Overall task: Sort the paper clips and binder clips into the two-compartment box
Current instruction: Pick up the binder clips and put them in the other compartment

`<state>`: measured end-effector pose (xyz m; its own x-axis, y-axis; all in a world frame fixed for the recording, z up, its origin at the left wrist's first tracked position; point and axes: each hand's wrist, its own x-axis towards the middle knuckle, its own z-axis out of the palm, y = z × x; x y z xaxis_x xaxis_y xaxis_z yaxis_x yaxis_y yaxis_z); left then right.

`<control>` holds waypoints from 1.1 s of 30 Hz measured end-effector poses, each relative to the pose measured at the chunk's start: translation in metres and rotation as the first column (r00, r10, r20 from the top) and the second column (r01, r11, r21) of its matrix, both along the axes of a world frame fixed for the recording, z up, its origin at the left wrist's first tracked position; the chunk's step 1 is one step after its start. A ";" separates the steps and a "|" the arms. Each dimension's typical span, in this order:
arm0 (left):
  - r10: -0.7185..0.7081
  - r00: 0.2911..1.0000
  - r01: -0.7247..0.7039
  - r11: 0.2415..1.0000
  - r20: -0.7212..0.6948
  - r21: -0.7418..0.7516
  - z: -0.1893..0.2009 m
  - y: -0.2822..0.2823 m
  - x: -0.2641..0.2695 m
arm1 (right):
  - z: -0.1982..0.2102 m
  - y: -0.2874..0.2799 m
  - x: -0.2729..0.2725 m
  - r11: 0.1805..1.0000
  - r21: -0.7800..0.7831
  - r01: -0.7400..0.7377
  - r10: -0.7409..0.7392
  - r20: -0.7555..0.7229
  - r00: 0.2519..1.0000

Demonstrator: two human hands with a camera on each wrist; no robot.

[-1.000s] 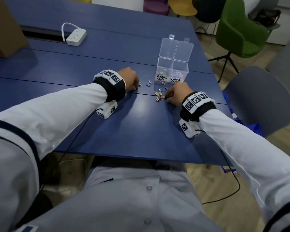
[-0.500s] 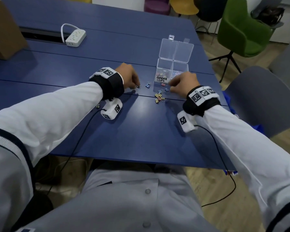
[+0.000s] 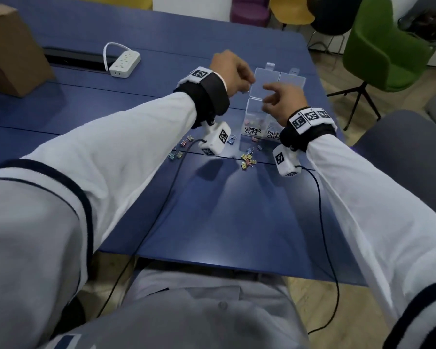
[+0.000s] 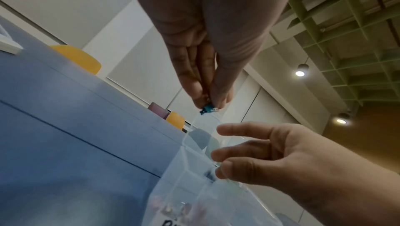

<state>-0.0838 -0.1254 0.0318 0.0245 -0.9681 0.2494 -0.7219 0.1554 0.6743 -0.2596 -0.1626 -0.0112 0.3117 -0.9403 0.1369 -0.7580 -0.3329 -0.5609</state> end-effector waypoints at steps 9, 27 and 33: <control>-0.133 0.947 0.099 0.987 0.291 0.130 -0.012 -0.011 -0.045 | -0.017 0.040 -0.039 0.988 -0.137 0.064 -0.041 0.169 0.985; -0.345 0.760 0.129 0.911 0.551 0.393 -0.075 0.040 0.003 | -0.036 0.069 0.006 0.982 0.146 -0.117 0.171 -0.438 0.883; -0.357 0.779 0.188 0.917 0.516 0.351 -0.086 0.051 0.009 | -0.048 0.083 0.000 0.978 0.100 -0.185 0.210 -0.449 0.869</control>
<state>-0.0749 -0.0743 -0.0537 -0.3125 -0.9406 -0.1325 -0.9365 0.2817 0.2091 -0.2593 -0.0798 -0.0595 0.5076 -0.8542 -0.1121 -0.8546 -0.4828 -0.1912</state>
